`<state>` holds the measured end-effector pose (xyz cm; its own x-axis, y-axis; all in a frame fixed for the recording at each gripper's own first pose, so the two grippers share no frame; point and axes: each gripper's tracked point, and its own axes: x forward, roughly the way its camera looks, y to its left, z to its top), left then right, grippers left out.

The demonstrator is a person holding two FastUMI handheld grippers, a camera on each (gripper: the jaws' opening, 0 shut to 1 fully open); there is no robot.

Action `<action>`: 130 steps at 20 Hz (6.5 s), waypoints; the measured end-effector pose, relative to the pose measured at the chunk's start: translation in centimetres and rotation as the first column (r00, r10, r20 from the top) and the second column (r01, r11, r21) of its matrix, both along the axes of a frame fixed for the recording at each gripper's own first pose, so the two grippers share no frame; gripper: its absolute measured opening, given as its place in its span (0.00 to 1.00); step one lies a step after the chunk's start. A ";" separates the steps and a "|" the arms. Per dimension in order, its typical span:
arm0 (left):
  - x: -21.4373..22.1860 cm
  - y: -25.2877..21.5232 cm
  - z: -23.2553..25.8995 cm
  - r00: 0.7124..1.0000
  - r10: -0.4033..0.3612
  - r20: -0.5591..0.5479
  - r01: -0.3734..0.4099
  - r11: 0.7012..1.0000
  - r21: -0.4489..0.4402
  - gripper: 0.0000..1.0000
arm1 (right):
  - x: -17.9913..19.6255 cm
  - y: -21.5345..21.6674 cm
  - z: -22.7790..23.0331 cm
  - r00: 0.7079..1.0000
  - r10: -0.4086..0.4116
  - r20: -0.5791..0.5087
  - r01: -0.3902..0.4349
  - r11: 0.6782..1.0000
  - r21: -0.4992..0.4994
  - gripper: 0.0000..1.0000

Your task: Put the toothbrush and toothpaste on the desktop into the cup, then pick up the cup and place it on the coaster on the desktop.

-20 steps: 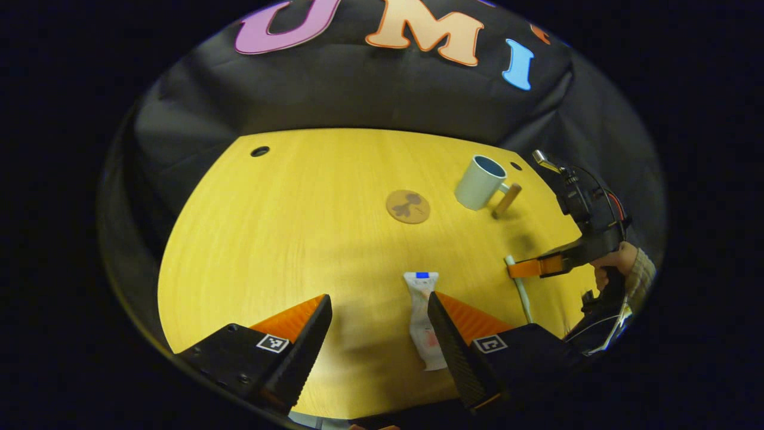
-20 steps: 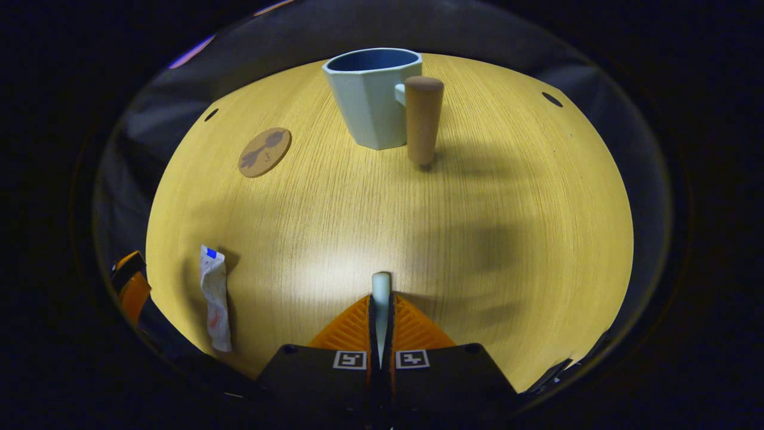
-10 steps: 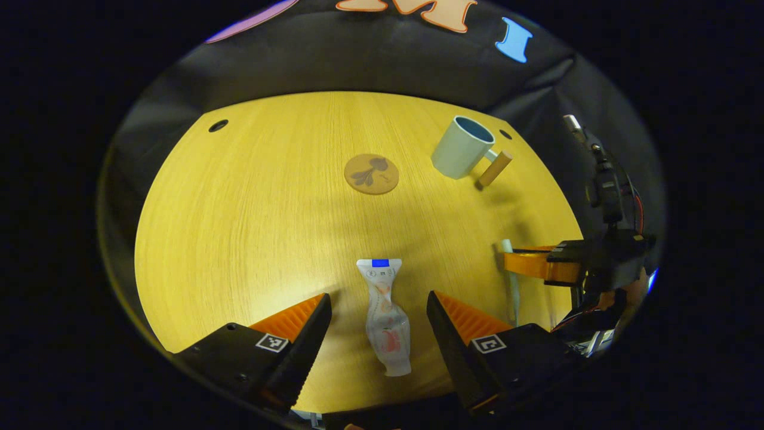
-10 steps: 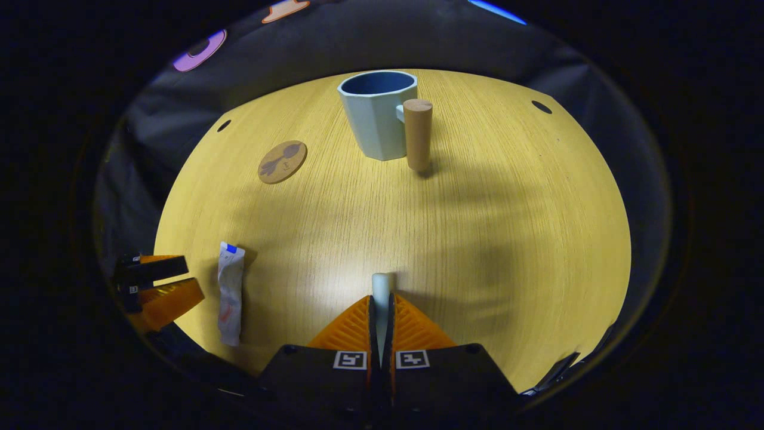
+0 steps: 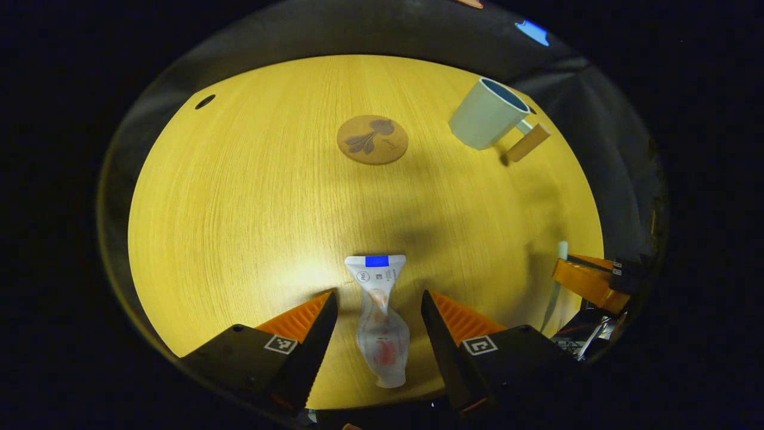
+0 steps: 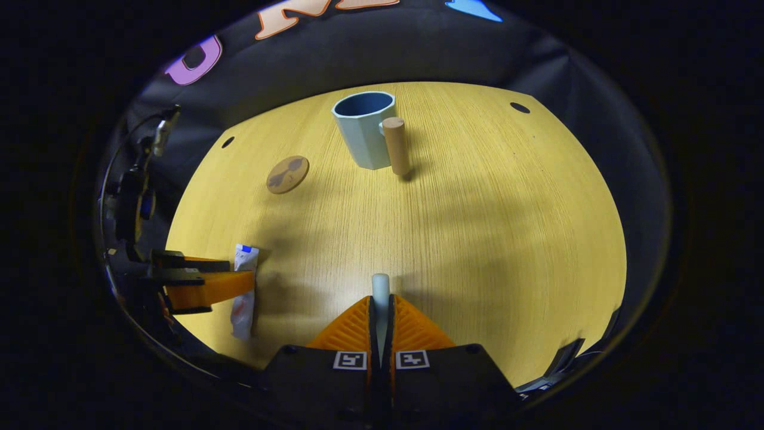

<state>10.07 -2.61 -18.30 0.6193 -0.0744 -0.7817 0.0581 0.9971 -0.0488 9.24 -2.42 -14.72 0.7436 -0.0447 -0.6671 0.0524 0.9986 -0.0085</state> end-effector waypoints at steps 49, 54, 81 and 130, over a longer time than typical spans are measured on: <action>1.7 -3.9 12.0 0.844 0.290 0.451 -0.084 0.902 -0.423 0.08 | 10.2 1.0 27.2 0.643 0.157 0.750 -0.305 0.950 0.062 0.03; 1.2 -3.3 14.9 0.769 0.374 0.518 -0.117 0.880 -0.461 0.08 | 13.1 1.7 30.0 0.547 0.216 0.809 -0.378 0.926 0.009 0.03; 8.6 -7.0 27.9 0.425 0.399 0.812 0.114 0.867 -0.486 0.07 | 18.0 -1.6 24.3 0.487 0.245 0.838 -0.365 0.929 -0.059 0.93; 4.4 -1.0 21.3 0.430 0.261 0.864 -0.233 0.957 -0.173 0.95 | 8.4 -10.0 22.4 0.657 0.207 0.725 -0.277 0.960 -0.023 0.98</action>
